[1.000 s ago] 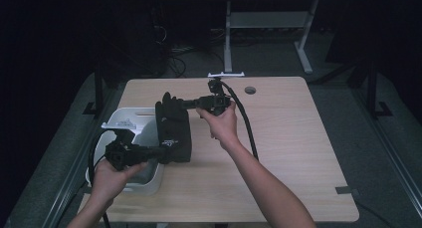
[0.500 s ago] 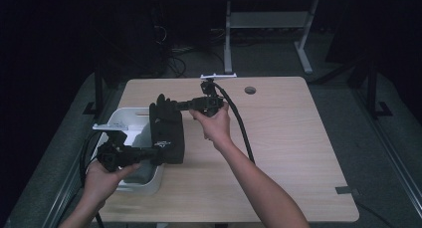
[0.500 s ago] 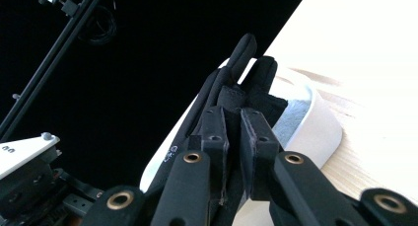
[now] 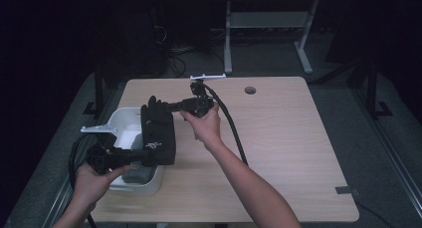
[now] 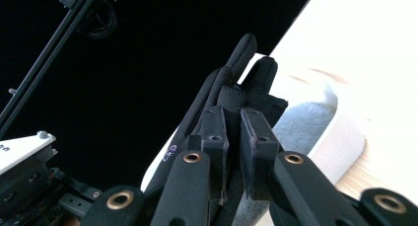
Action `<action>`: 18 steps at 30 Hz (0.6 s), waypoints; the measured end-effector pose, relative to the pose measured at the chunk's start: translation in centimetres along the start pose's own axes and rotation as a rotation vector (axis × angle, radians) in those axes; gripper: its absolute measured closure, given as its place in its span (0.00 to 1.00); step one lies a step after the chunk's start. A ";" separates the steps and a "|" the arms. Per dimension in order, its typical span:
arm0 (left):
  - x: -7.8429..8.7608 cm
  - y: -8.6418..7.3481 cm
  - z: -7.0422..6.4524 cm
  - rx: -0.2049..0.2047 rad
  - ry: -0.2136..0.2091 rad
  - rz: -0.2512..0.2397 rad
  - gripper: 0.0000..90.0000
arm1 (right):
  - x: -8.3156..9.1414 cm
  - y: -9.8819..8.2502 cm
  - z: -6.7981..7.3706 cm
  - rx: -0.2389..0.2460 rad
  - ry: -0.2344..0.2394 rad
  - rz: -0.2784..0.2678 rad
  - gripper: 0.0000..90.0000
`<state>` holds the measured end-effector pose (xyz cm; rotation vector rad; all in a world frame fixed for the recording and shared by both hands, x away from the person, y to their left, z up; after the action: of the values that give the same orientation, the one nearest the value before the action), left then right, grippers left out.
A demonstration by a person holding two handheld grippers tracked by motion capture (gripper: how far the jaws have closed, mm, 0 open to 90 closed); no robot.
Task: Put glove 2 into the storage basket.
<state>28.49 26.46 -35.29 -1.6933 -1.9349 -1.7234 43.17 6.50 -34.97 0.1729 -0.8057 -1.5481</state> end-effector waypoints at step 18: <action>1.7 -1.0 1.7 0.019 0.020 -0.005 0.90 | -2.5 -0.1 0.4 -0.013 0.027 0.009 0.91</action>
<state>28.05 29.03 -35.49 -1.6596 -1.9422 -1.7117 43.32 8.96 -35.62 0.1804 -0.7746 -1.5393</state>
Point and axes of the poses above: each handheld gripper's, and its own axes: x roughly backward along the jaws, y roughly out of its top, z roughly to its left, the point moved 4 cm from there along -x, roughly forward along the jaws, and after that the axes turned 2 degrees about y, right-handed, at the moved point
